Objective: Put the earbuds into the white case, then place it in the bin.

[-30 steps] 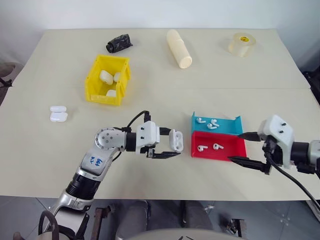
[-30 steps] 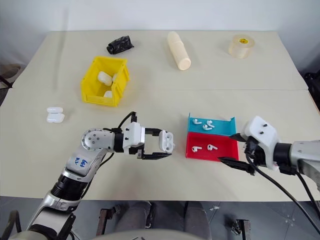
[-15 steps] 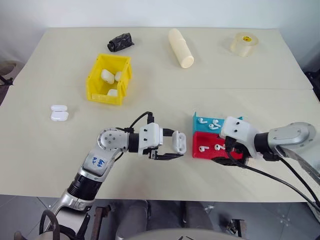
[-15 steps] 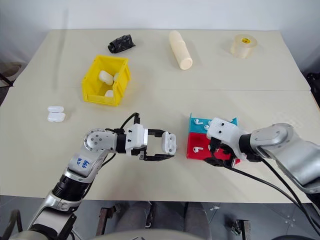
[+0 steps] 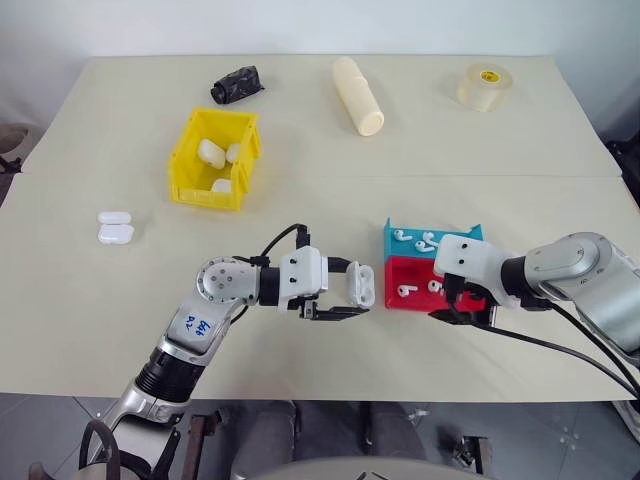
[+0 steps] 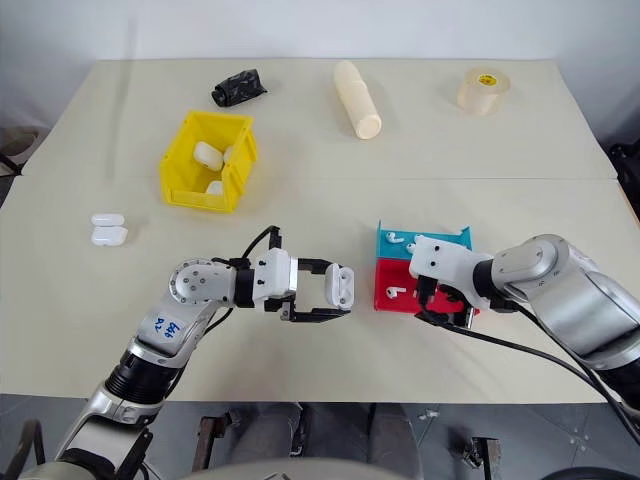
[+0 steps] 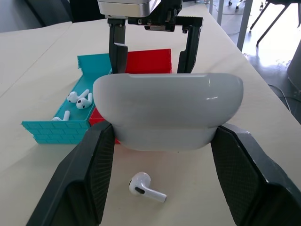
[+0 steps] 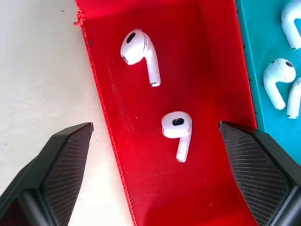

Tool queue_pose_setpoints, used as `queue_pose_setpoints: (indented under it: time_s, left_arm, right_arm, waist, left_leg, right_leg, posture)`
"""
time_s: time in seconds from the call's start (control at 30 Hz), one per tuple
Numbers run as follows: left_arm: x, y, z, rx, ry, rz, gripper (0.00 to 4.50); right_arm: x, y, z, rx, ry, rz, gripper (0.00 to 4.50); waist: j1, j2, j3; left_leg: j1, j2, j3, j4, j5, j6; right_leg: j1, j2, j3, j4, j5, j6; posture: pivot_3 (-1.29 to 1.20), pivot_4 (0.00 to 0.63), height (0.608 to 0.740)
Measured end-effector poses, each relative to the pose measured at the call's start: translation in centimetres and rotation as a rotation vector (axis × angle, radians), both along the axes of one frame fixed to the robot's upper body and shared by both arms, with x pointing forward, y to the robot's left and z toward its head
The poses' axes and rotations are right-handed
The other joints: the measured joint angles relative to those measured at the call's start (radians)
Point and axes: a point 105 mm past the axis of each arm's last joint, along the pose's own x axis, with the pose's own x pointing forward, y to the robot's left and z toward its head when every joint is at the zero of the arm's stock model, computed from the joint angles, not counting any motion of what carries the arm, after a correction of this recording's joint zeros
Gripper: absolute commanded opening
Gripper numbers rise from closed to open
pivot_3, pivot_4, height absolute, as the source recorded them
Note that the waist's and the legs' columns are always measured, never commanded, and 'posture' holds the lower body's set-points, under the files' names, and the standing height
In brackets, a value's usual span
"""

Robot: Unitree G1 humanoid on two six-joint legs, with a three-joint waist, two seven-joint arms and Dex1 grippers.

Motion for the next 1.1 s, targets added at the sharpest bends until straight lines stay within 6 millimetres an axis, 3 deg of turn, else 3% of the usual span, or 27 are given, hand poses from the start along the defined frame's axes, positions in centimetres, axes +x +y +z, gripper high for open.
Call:
queue_pose_setpoints:
  time_s: [0.1, 0.43, 0.83, 0.93, 1.1]
  left_arm:
    - [0.0, 0.0, 0.0, -0.002, 0.002, 0.005, 2.76]
    - [-0.1, -0.2, 0.0, -0.005, 0.004, 0.006, 2.76]
    - [-0.2, -0.5, 0.2, -0.010, 0.004, 0.007, 2.76]
    - [-0.2, -0.5, 0.2, -0.011, 0.003, 0.010, 2.76]
    - [-0.2, -0.4, 0.2, -0.009, 0.006, 0.011, 2.76]
  right_arm:
    - [0.0, -0.1, 0.0, -0.009, 0.001, 0.003, 2.89]
    - [0.6, -0.1, 0.4, -0.063, -0.030, 0.021, 2.89]
    - [1.0, 0.5, -0.4, -0.102, -0.039, 0.055, 2.89]
    - [0.9, 0.6, -0.4, -0.105, -0.036, 0.061, 2.38]
    - [1.0, 0.4, -0.4, -0.122, -0.044, 0.058, 0.71]
  waist:
    - [0.000, 0.000, 0.000]
    - [0.000, 0.000, 0.000]
    - [0.000, 0.000, 0.000]
    - [-0.001, 0.000, 0.000]
    - [-0.001, 0.000, 0.000]
  left_leg:
    - [0.000, 0.000, 0.000, 0.000, 0.000, 0.000]
    - [0.000, 0.000, 0.000, 0.000, 0.000, 0.000]
    - [0.000, 0.000, 0.000, 0.000, 0.000, 0.000]
    - [0.000, 0.000, 0.000, 0.000, 0.000, 0.000]
    - [0.000, 0.000, 0.000, 0.000, 0.000, 0.000]
  right_leg:
    - [0.000, 0.000, 0.000, 0.000, 0.000, 0.000]
    - [0.000, 0.000, 0.000, 0.000, 0.000, 0.000]
    - [0.000, 0.000, 0.000, 0.001, 0.000, 0.000]
    - [0.000, 0.000, 0.000, 0.001, 0.000, 0.000]
    - [0.000, 0.000, 0.000, 0.001, 0.000, 0.000]
  posture:
    - [0.00, 0.150, 0.740]
    - [0.00, 0.150, 0.740]
    - [0.00, 0.150, 0.740]
    - [0.00, 0.150, 0.740]
    - [0.00, 0.150, 0.740]
